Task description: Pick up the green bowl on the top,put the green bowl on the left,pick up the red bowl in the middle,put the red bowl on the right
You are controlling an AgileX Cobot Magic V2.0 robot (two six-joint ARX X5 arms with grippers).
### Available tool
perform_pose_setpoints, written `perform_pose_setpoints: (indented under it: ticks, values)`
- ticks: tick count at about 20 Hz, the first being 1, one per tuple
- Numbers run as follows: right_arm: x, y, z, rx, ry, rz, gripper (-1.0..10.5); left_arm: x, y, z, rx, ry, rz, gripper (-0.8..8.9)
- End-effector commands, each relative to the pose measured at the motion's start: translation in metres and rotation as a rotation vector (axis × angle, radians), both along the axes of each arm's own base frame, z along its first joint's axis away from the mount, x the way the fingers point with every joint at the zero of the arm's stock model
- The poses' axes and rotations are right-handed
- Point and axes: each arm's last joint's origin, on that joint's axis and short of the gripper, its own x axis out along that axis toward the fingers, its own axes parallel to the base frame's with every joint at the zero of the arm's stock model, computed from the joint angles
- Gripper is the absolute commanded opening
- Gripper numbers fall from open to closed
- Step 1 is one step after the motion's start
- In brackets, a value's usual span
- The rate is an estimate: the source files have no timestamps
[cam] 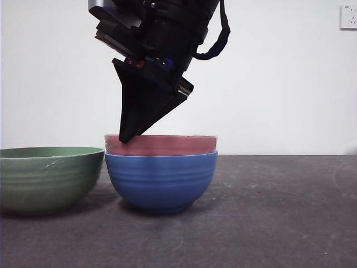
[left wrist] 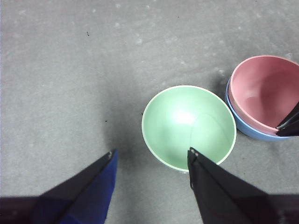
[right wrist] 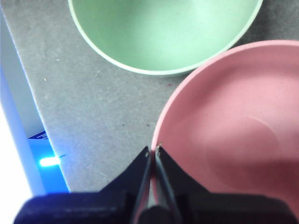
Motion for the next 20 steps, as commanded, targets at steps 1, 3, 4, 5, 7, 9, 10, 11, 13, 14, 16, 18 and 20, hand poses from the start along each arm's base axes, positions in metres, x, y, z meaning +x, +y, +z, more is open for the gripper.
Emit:
perform_pose_setpoints:
  ticks: [1,3,4,5,7,9,10,11,13,14,16,18,20]
  values:
    - [-0.001,-0.002,0.009,0.002,-0.064,-0.006,-0.1,0.0,0.0,0.0,0.009,-0.008,-0.004,2.52]
    - [-0.003,-0.005,0.021,0.029,-0.105,-0.014,-0.1,0.0,0.0,0.001,0.009,-0.01,-0.004,2.52]
    - [-0.005,-0.008,0.029,0.042,-0.127,-0.02,-0.1,0.0,0.0,0.001,0.009,-0.01,-0.004,2.52]
    - [-0.006,-0.011,0.035,0.048,-0.15,-0.028,-0.1,0.0,0.0,0.001,0.009,-0.01,-0.004,2.52]
    - [-0.011,-0.017,0.048,0.075,-0.178,-0.034,-0.1,0.0,0.0,0.001,0.009,-0.011,-0.004,2.52]
    - [-0.015,-0.024,0.062,0.092,-0.224,-0.052,-0.1,0.001,0.0,0.001,0.007,-0.017,-0.003,2.52]
    - [-0.018,-0.029,0.071,0.078,-0.273,-0.083,-0.1,0.001,0.0,0.001,0.007,-0.02,-0.003,2.52]
    - [-0.02,-0.035,0.077,0.055,-0.312,-0.113,-0.1,0.001,0.0,0.002,0.006,-0.024,-0.003,2.52]
    - [-0.027,-0.052,0.09,-0.006,-0.363,-0.189,-0.1,0.002,0.0,0.002,0.004,-0.034,-0.003,2.52]
    - [-0.028,-0.064,0.095,-0.036,-0.361,-0.234,-0.1,0.002,0.0,0.003,0.003,-0.042,-0.003,2.52]
    - [-0.028,-0.091,0.1,-0.102,-0.313,-0.337,-0.1,0.003,0.0,0.004,-0.005,-0.06,-0.009,2.52]
    - [-0.023,-0.113,0.096,-0.158,-0.232,-0.454,-0.1,0.004,-0.001,0.005,-0.019,-0.067,-0.025,2.52]
    - [-0.017,-0.127,0.081,-0.198,-0.17,-0.553,-0.1,0.004,-0.001,0.005,-0.019,-0.067,-0.025,2.52]
